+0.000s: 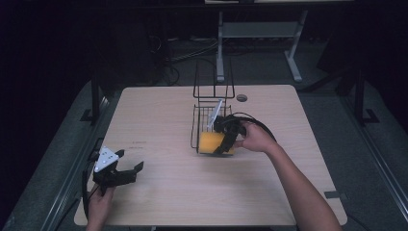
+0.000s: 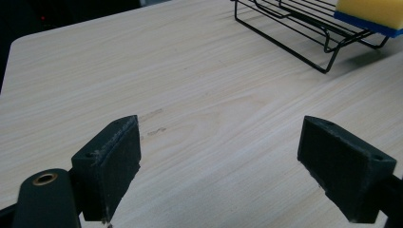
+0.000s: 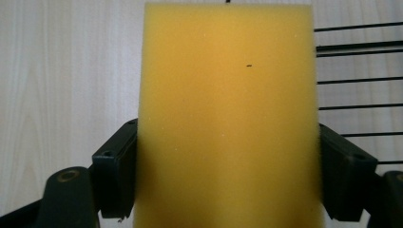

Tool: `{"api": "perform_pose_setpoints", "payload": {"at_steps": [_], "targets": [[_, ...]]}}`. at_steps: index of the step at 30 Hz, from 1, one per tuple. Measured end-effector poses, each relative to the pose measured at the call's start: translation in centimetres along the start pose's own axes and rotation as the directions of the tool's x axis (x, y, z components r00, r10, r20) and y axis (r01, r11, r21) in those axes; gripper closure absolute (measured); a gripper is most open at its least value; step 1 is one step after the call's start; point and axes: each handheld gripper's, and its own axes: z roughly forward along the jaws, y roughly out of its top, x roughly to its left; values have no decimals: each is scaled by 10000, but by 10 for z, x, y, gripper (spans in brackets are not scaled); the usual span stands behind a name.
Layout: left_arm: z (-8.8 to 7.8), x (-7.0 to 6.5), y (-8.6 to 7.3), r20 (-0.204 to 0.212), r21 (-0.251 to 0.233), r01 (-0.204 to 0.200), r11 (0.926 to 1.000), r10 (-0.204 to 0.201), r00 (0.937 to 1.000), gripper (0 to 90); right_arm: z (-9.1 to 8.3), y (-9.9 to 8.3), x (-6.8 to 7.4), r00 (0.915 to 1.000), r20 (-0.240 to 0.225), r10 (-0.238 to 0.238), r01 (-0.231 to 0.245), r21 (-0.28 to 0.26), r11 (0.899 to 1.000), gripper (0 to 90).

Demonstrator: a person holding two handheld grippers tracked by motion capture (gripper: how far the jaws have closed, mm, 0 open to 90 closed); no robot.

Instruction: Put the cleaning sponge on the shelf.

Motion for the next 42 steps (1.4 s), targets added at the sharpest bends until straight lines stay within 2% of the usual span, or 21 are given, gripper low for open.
{"api": "perform_pose_setpoints", "payload": {"at_steps": [5, 10, 12, 18, 20, 26, 28, 32, 34, 37, 42], "targets": [[0, 0, 0, 12, -25, -4, 10000, 4, 10000, 139, 1, 6, -6, 10000, -40, -55, 55, 79, 10000, 218], [0, 1, 0, 24, -19, 21, 10000, -21, 10000, 139, 6, 5, -15, 9995, -209, 226, -223, 114, 9997, 218], [0, 0, 0, 48, -10, 28, 10000, -28, 10000, 139, 6, 6, -18, 9998, -108, 176, -173, 268, 9995, 218], [1, 0, 0, 99, -5, -30, 10000, 30, 9999, 139, 5, 13, -24, 9996, -231, 143, -139, 173, 9998, 218], [1, -1, 1, 106, -21, -33, 10000, 33, 9999, 139, 5, 15, -26, 9999, -95, 94, -89, 466, 9989, 218], [1, 0, 1, 140, -2, -25, 10000, 26, 9999, 139, 3, 18, -36, 9997, -116, 207, -204, 244, 9995, 218], [1, 0, 0, 157, -15, -12, 10000, 12, 9999, 140, 4, 19, -39, 9999, 23, 146, -147, 535, 9985, 218], [1, 1, 1, 141, -50, -25, 10000, 25, 9999, 139, 4, 23, -45, 9998, 18, 179, -180, 425, 9989, 218], [1, 1, 1, 138, -51, -23, 10000, 23, 9999, 139, 5, 22, -49, 9995, 37, 299, -300, 292, 9991, 217], [1, 0, 1, 151, -50, -50, 10000, 51, 9999, 139, 9, 18, -53, 9988, 40, 492, -494, 474, 9977, 217], [1, 0, 1, 152, -24, -68, 10000, 69, 9999, 139, 13, 17, -54, 9987, -22, 503, -502, 542, 9973, 217]]}}
